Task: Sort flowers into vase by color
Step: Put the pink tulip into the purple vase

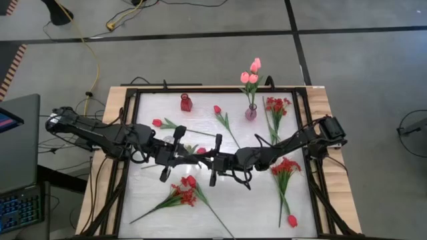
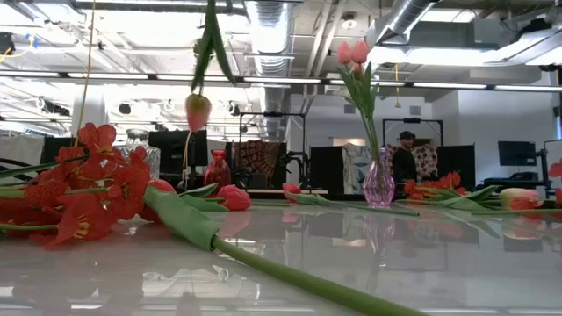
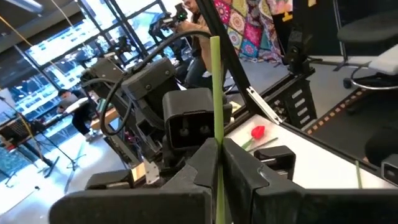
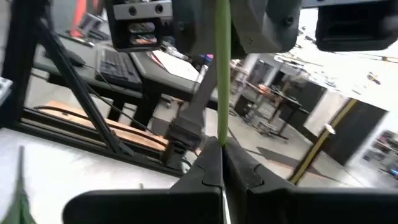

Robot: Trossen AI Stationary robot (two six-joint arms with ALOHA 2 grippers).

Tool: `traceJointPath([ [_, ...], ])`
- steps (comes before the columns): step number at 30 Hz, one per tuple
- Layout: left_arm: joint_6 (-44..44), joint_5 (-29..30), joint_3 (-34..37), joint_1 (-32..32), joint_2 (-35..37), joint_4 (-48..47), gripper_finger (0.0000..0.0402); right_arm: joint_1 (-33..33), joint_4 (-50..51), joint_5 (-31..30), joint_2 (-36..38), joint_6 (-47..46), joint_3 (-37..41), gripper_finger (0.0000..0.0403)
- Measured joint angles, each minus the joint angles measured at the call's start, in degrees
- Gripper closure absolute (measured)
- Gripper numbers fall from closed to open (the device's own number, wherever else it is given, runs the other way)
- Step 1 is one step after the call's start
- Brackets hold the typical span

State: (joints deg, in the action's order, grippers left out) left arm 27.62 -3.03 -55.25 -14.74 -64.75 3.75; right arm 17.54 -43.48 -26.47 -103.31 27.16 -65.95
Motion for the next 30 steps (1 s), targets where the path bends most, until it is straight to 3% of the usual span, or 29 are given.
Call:
traceJointPath([
  [7,-5.14,1.15,-0.03,0.0,0.04,-7.41,0.0309,2.15,4.12,-12.03,0.26,10.9,0.0,0.0377],
  [11,-11.98,1.8,-0.03,0.0,0.04,-12.11,0.0248,3.98,7.0,-21.31,0.31,22.7,0.0,0.0381],
  [16,-20.38,1.81,-0.03,0.0,0.04,-19.19,0.0195,5.45,8.89,-28.58,0.35,36.27,0.0,0.0374],
  [21,-34.31,1.53,-0.03,0.6,0.04,-24.44,0.0178,6.12,9.21,-32.2,0.37,47.15,0.0,0.0376],
  [26,-48.08,-2.99,-0.03,0.61,0.03,-20.95,0.0183,6.1,14.8,-32.19,0.39,57.61,-0.04,0.0372],
  [30,-55.04,0.09,-0.03,0.79,0.04,-19.67,0.0189,6.09,19.24,-32.2,0.39,64.43,-0.04,0.0373],
])
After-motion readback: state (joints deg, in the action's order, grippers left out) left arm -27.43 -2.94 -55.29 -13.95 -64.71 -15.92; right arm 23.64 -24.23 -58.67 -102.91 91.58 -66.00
